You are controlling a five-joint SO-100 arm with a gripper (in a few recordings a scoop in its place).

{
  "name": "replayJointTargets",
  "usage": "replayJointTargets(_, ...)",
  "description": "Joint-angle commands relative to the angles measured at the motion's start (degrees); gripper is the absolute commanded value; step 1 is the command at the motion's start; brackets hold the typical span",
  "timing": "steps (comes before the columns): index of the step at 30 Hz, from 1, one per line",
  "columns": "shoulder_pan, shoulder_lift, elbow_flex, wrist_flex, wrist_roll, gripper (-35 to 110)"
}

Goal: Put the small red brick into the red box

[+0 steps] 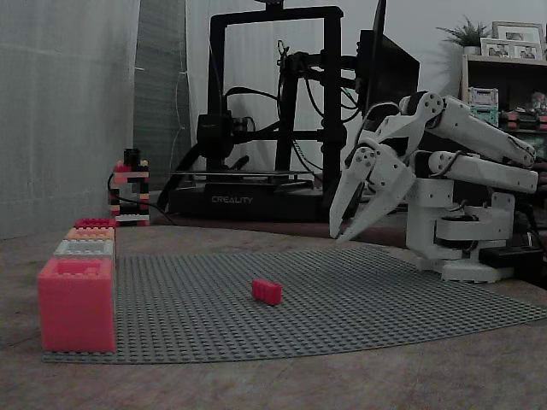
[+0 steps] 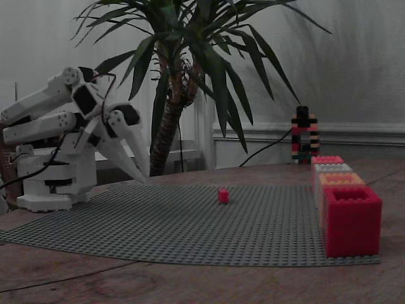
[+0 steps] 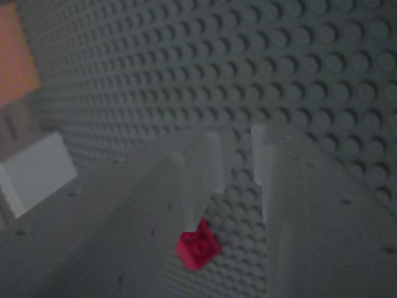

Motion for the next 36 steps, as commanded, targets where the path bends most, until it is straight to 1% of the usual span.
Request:
replayJointTargets(1, -0.6, 0.6, 0.1, 1.3, 0.1, 0)
replayJointTargets(17, -0.6, 0.6, 0.1, 1.3, 0.1, 0)
replayJointTargets(20, -0.7, -0.1, 0.2, -0.9, -1.7, 0)
replayJointTargets(23, -1.0, -6.8, -2.7, -7.4, -4.7, 0)
replayJointTargets(25, -1.7, -13.4, -6.9, -12.4, -6.3, 0)
replayJointTargets(27, -2.9, -20.9, -12.9, -14.7, -7.2, 0)
replayJointTargets(28, -4.0, -24.4, -16.1, -14.9, -7.9, 1)
replayJointTargets(31, -7.2, -35.1, -24.2, -12.9, -10.4, 14)
replayJointTargets(33, -9.3, -42.3, -28.6, -11.1, -13.3, 17)
replayJointTargets(36, -11.4, -52.9, -34.3, -9.3, -14.9, 21)
